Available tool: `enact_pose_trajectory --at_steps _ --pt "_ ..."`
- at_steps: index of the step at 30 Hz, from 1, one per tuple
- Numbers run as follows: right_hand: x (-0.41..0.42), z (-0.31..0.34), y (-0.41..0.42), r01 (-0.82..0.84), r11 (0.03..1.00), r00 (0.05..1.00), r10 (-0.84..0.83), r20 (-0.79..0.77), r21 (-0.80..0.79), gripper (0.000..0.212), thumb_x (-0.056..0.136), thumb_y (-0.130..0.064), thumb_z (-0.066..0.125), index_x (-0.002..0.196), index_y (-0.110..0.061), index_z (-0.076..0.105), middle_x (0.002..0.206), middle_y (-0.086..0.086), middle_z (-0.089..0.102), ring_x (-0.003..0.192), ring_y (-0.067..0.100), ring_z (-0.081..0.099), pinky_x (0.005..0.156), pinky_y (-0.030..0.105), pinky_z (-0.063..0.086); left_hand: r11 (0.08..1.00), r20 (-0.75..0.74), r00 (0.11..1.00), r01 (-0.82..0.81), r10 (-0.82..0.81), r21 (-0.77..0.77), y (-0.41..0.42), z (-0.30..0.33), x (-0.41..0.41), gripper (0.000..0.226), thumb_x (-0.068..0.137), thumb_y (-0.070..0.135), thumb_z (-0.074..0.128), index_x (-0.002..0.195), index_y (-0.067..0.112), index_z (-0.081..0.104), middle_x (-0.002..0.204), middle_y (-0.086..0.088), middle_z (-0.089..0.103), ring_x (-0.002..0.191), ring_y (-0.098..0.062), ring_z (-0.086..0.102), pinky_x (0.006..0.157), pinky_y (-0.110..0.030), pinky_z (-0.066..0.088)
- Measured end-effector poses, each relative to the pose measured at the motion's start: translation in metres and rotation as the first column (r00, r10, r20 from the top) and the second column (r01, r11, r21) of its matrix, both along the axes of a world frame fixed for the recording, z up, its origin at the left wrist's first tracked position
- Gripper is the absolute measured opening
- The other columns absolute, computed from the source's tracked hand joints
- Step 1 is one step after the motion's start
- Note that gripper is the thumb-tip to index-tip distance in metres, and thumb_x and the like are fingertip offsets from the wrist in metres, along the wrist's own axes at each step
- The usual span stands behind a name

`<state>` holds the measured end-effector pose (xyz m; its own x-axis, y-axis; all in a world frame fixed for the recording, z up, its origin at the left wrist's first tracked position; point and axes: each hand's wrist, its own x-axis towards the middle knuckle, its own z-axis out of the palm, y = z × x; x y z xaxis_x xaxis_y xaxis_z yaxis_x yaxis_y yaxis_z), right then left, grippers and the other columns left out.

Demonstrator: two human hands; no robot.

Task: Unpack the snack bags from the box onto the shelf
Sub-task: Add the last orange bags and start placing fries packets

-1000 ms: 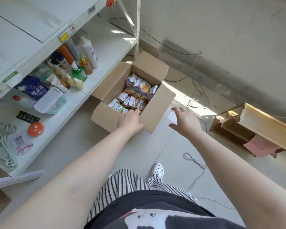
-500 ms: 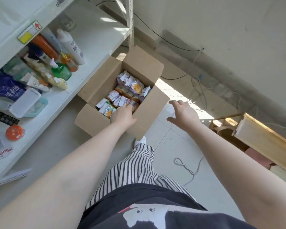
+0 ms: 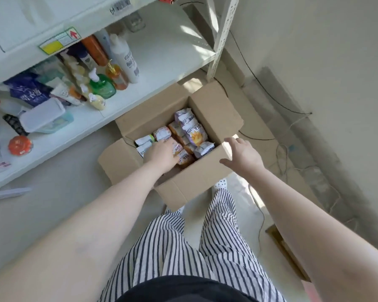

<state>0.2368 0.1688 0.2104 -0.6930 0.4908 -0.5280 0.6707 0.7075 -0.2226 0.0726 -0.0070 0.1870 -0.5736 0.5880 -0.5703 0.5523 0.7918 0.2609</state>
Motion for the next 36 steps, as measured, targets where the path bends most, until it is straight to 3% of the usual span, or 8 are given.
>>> enact_pose_trajectory --at_steps 5,9,14,18,21,26,30,36 --pt "-0.039 -0.058 0.058 -0.145 0.984 0.989 0.147 0.006 -0.098 0.067 0.086 -0.039 0.070 0.141 -0.016 0.041 0.130 0.009 0.054 0.123 0.030 0.047 0.091 0.038 0.046 0.976 0.033 0.975 -0.218 0.218 0.018 0.035 -0.047 -0.018 0.052 0.088 0.037 0.061 0.136 0.020 0.048 0.133 -0.006 0.054 0.122 -0.026 0.052 0.093 -0.037 0.047" --pt "-0.059 -0.127 0.092 -0.227 0.963 0.971 0.236 0.045 -0.143 0.063 0.087 -0.038 0.069 0.140 -0.017 0.041 0.127 0.007 0.053 0.119 0.029 0.048 0.085 0.036 0.044 0.876 0.155 0.873 -0.477 0.462 0.077 0.070 -0.117 -0.029 0.052 0.089 0.038 0.062 0.134 0.014 0.048 0.135 -0.006 0.054 0.123 -0.026 0.051 0.098 -0.037 0.044" --pt "-0.067 -0.233 0.113 -0.267 0.944 0.957 0.283 0.063 -0.192 0.061 0.087 -0.035 0.069 0.139 -0.017 0.042 0.126 0.007 0.053 0.119 0.028 0.048 0.078 0.033 0.041 0.809 0.218 0.805 -0.580 0.552 0.092 0.103 -0.232 -0.045 0.061 0.088 0.042 0.064 0.138 0.014 0.043 0.137 -0.010 0.051 0.125 -0.027 0.050 0.101 -0.036 0.041" --pt "-0.073 -0.309 0.116 -0.250 0.927 0.966 0.258 -0.007 -0.282 0.063 0.083 -0.029 0.073 0.139 -0.021 0.046 0.124 0.007 0.056 0.120 0.027 0.047 0.089 0.035 0.046 0.746 0.272 0.739 -0.659 0.617 0.096 0.121 -0.316 -0.051 0.065 0.090 0.044 0.061 0.141 0.011 0.038 0.140 -0.009 0.048 0.125 -0.026 0.049 0.093 -0.029 0.038" --pt "-0.079 -0.351 0.114 -0.264 0.910 0.963 0.266 -0.039 -0.319 0.060 0.081 -0.032 0.076 0.135 -0.024 0.051 0.123 0.006 0.056 0.116 0.024 0.050 0.091 0.037 0.047 0.689 0.341 0.675 -0.718 0.654 0.098 0.130 -0.367 -0.051 0.067 0.091 0.044 0.060 0.143 0.010 0.036 0.145 -0.010 0.044 0.131 -0.025 0.045 0.100 -0.032 0.037" --pt "-0.084 -0.388 0.111 -0.319 0.884 0.948 0.304 -0.097 -0.342 0.062 0.081 -0.029 0.077 0.136 -0.020 0.051 0.124 0.008 0.057 0.117 0.026 0.051 0.091 0.035 0.045 0.611 0.420 0.582 -0.788 0.697 0.078 0.136 -0.421 -0.044 0.071 0.090 0.047 0.060 0.145 0.012 0.032 0.147 -0.007 0.041 0.131 -0.025 0.044 0.107 -0.039 0.039" --pt "-0.083 -0.399 0.110 -0.366 0.859 0.930 0.351 -0.110 -0.358 0.061 0.078 -0.034 0.079 0.134 -0.023 0.054 0.125 0.002 0.061 0.118 0.022 0.051 0.090 0.032 0.045 0.537 0.463 0.510 -0.839 0.725 0.084 0.142 -0.436 -0.043 0.069 0.091 0.045 0.059 0.145 0.014 0.031 0.147 -0.005 0.042 0.131 -0.022 0.044 0.107 -0.037 0.038" --pt "-0.086 -0.404 0.107 -0.402 0.850 0.913 0.401 -0.076 -0.340 0.050 0.082 -0.036 0.076 0.127 -0.022 0.059 0.118 0.002 0.063 0.114 0.022 0.051 0.089 0.035 0.047 0.425 0.534 0.414 -0.898 0.737 0.111 0.157 -0.442 -0.047 0.050 0.092 0.036 0.062 0.133 0.010 0.046 0.122 0.001 0.056 0.102 -0.012 0.051 0.085 -0.024 0.037"
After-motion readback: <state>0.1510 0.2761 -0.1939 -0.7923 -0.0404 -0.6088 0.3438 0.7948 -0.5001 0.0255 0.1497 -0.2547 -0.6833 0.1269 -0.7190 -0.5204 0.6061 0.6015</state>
